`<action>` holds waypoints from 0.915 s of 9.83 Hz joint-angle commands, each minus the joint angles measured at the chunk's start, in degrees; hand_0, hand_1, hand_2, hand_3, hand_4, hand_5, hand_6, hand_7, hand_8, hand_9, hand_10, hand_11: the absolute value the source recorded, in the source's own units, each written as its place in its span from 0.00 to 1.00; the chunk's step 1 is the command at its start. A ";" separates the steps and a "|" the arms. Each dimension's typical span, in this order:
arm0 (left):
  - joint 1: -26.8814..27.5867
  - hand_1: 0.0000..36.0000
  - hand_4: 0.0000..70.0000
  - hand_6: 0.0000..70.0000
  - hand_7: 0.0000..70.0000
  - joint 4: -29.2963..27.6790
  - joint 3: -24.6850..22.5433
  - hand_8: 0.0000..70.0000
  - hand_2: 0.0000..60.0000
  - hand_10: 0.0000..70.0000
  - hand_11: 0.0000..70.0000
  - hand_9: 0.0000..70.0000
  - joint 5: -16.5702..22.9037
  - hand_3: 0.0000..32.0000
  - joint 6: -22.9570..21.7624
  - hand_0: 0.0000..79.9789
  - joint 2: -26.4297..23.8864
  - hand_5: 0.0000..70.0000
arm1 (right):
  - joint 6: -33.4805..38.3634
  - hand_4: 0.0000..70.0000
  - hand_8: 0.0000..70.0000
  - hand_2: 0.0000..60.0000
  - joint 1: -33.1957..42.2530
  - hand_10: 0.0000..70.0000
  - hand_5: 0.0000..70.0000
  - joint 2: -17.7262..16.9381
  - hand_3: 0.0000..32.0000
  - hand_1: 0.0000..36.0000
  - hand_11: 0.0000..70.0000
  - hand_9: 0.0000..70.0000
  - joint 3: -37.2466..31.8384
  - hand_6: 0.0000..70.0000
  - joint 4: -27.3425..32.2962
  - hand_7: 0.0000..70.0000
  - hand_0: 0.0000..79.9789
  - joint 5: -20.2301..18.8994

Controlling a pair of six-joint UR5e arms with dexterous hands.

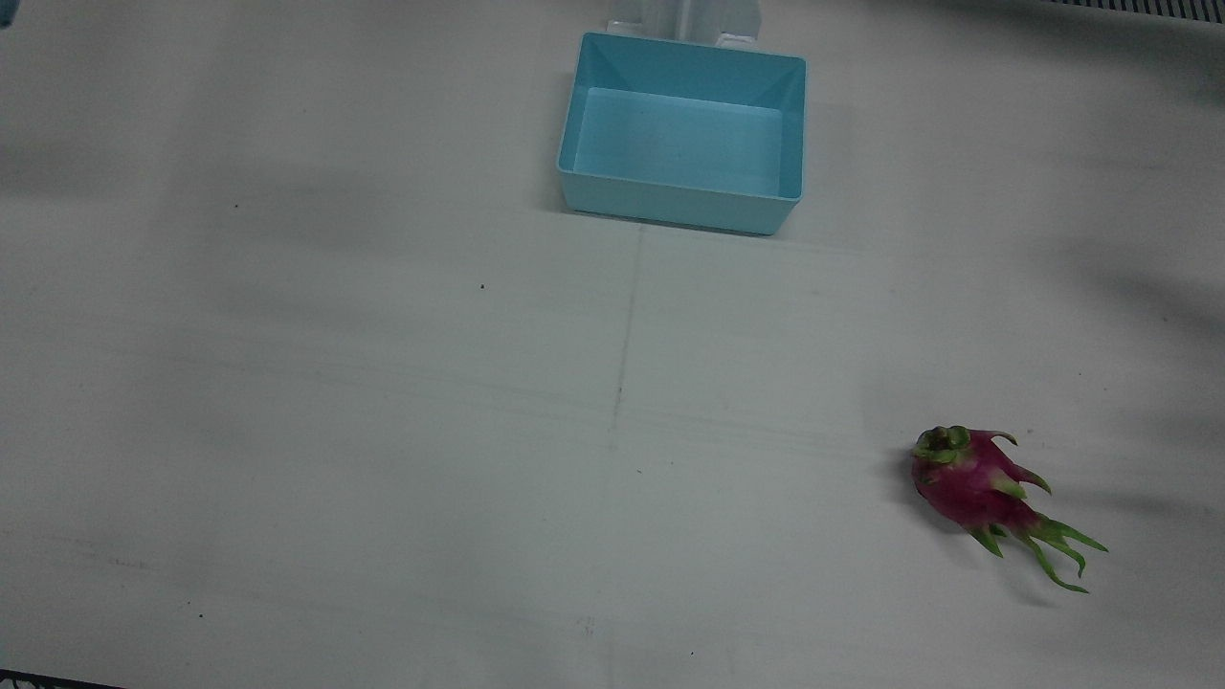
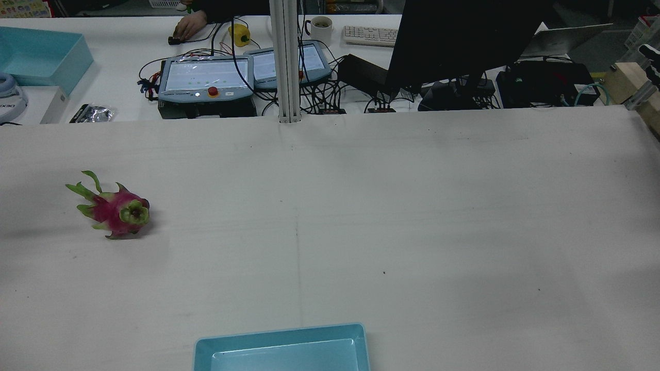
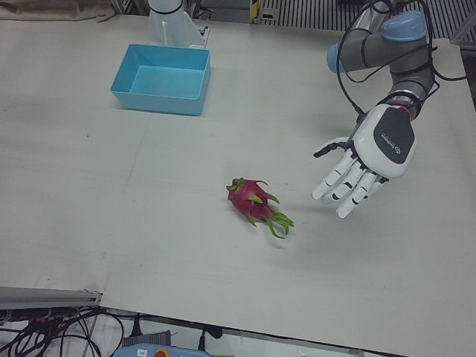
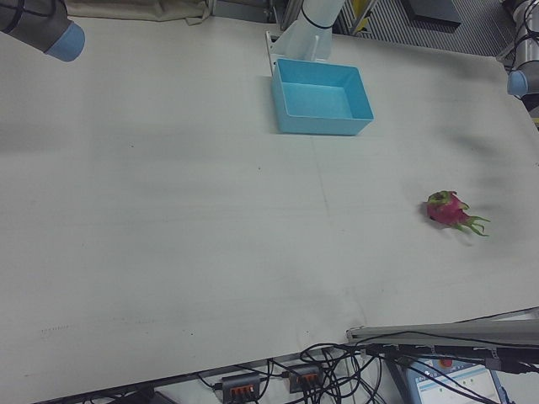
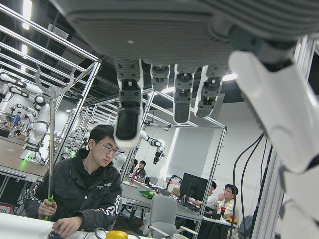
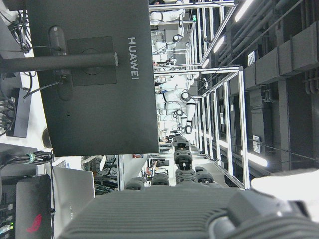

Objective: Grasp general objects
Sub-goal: 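Move the left hand down over the dragon fruit, fingers open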

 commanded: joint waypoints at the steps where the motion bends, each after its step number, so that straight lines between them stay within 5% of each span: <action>1: 4.05 0.67 0.13 0.04 0.25 3.17 -1.03 0.01 0.43 0.09 0.17 0.03 3.26 0.00 11.50 0.67 -0.15 0.05 | 0.00 0.00 0.00 0.00 0.00 0.00 0.00 -0.03 0.00 0.00 0.00 0.00 -0.02 0.00 0.00 0.00 0.00 0.00; 2: 6.17 0.69 0.06 0.00 0.15 5.02 -1.11 0.00 0.41 0.00 0.00 0.01 3.27 0.00 14.44 0.67 -1.63 0.01 | 0.00 0.00 0.00 0.00 0.00 0.00 0.00 0.06 0.00 0.00 0.00 0.00 -0.02 0.00 0.00 0.00 0.00 0.00; 3: 9.24 0.71 0.00 0.00 0.10 9.04 -1.12 0.00 0.41 0.00 0.00 0.00 3.18 0.09 19.25 0.67 -4.52 0.00 | 0.08 0.00 0.00 0.00 0.00 0.00 0.00 -0.03 0.00 0.00 0.00 0.00 -0.02 0.00 0.00 0.00 0.00 0.00; 5: 14.26 0.76 0.00 0.00 0.04 12.49 -1.03 0.00 0.47 0.00 0.00 0.00 2.65 0.49 25.69 0.67 -7.87 0.00 | 0.00 0.00 0.00 0.00 0.00 0.00 0.00 -0.03 0.00 0.00 0.00 0.00 -0.02 0.00 0.00 0.00 0.00 0.00; 6: 15.06 0.75 0.00 0.00 0.02 12.77 -1.03 0.00 0.45 0.00 0.00 0.00 2.22 0.61 26.85 0.66 -8.32 0.00 | 0.08 0.00 0.00 0.00 0.00 0.00 0.00 0.06 0.00 0.00 0.00 0.00 -0.02 0.00 0.00 0.00 0.00 0.00; 9: 16.82 0.74 0.00 0.00 0.00 14.61 -0.50 0.00 0.46 0.00 0.00 0.00 0.98 0.82 30.62 0.66 -9.03 0.00 | 0.00 0.00 0.00 0.00 0.00 0.00 0.00 -0.03 0.00 0.00 0.00 0.00 -0.02 0.00 0.00 0.00 0.00 0.00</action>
